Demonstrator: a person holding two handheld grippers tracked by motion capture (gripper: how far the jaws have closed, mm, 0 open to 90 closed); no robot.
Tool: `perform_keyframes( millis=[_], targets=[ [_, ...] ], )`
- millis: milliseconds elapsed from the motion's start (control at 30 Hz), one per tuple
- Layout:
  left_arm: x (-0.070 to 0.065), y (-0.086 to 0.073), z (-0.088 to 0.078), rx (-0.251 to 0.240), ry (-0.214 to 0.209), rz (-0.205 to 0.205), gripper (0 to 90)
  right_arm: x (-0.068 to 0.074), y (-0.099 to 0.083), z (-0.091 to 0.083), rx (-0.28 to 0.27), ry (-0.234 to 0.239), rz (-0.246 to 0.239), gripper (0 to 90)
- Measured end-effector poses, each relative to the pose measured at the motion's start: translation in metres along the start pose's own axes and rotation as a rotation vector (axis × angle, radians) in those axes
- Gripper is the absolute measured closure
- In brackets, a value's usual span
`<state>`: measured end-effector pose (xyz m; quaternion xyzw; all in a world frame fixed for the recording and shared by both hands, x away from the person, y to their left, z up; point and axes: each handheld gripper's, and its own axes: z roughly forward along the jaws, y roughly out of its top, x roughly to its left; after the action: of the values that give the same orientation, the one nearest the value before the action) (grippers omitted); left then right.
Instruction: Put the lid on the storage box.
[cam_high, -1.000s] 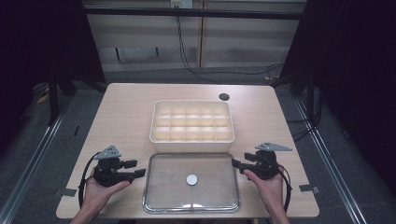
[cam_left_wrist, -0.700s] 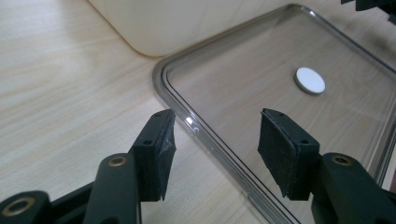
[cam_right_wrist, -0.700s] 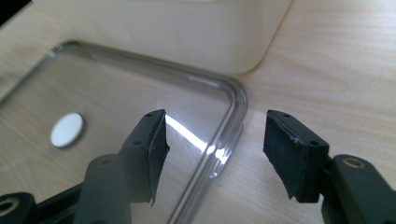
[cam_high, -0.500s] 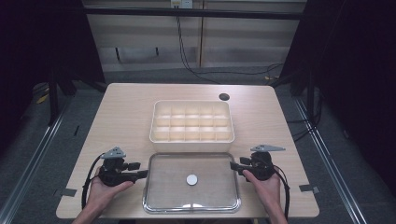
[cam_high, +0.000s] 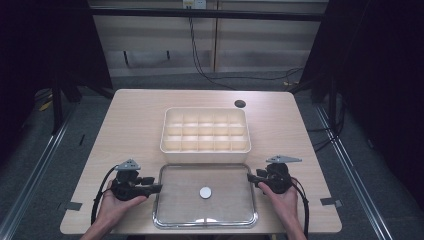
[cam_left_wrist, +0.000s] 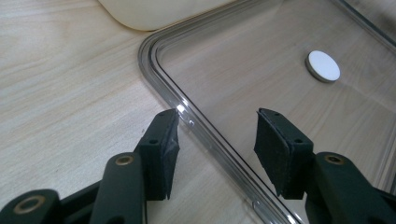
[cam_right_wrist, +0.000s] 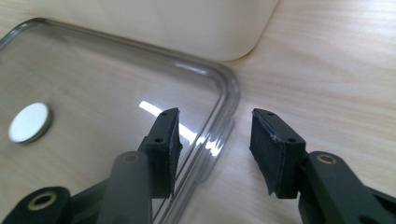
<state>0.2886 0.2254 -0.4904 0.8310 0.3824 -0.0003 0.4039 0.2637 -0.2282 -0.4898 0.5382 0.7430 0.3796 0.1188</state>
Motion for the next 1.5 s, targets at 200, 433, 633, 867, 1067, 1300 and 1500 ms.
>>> perform_keyframes(
  millis=[200, 433, 633, 867, 1067, 1300, 1500],
  targets=[
    [-0.003, 0.0, 0.007, 0.028, -0.007, 0.007, 50.5, -0.003, -0.001, 0.001, 0.007, 0.01, 0.014, 50.4],
    [-0.008, -0.001, 0.01, 0.041, -0.008, 0.037, 56.1, 0.003, -0.003, 0.009, 0.053, 0.001, 0.0, 52.3],
    [-0.009, -0.001, 0.011, 0.05, -0.005, 0.06, 60.6, 0.005, -0.004, 0.01, 0.039, -0.019, 0.044, 55.6],
    [-0.01, -0.001, 0.011, 0.047, 0.006, 0.04, 62.8, -0.003, -0.007, 0.004, 0.046, 0.021, 0.146, 58.0],
    [-0.011, -0.002, 0.011, 0.051, 0.002, 0.052, 62.6, -0.001, -0.01, 0.002, 0.033, 0.033, 0.176, 59.2],
    [-0.009, -0.002, 0.01, 0.051, 0.0, 0.048, 62.7, -0.019, -0.018, 0.003, 0.005, 0.2, 0.364, 65.6],
    [-0.008, -0.002, 0.01, 0.041, -0.004, 0.037, 63.1, -0.019, -0.017, 0.005, -0.004, 0.241, 0.35, 64.6]
  ],
)
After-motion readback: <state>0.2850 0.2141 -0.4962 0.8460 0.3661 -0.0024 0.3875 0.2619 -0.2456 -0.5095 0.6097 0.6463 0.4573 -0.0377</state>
